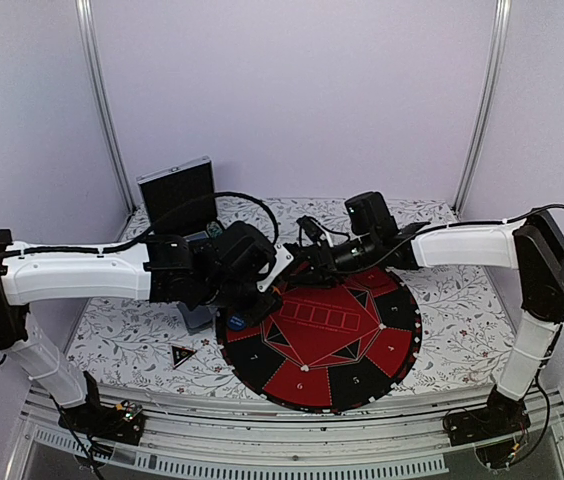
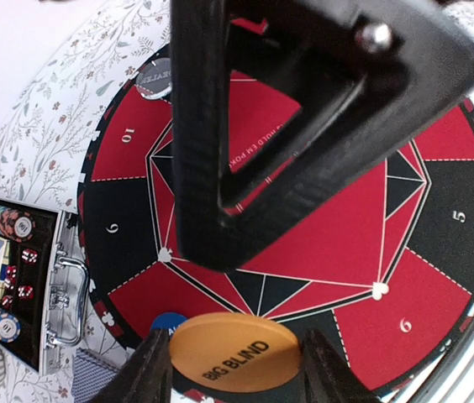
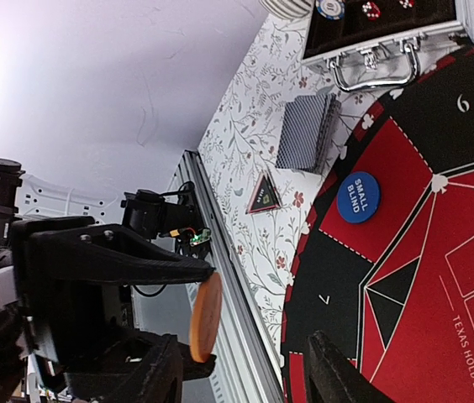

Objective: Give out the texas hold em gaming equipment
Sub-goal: Pass from the left arm to the right

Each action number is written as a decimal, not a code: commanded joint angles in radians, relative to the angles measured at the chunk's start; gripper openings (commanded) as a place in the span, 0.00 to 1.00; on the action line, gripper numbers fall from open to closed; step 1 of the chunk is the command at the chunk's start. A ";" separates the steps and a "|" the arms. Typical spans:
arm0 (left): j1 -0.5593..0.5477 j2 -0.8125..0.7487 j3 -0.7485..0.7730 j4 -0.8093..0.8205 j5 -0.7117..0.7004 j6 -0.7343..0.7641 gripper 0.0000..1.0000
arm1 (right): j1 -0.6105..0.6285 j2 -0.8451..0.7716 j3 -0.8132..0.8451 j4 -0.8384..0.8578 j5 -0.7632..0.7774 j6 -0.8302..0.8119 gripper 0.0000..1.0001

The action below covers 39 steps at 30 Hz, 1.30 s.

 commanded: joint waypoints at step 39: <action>-0.005 -0.013 -0.016 -0.003 -0.045 -0.034 0.98 | -0.007 0.016 0.036 -0.046 0.006 -0.034 0.02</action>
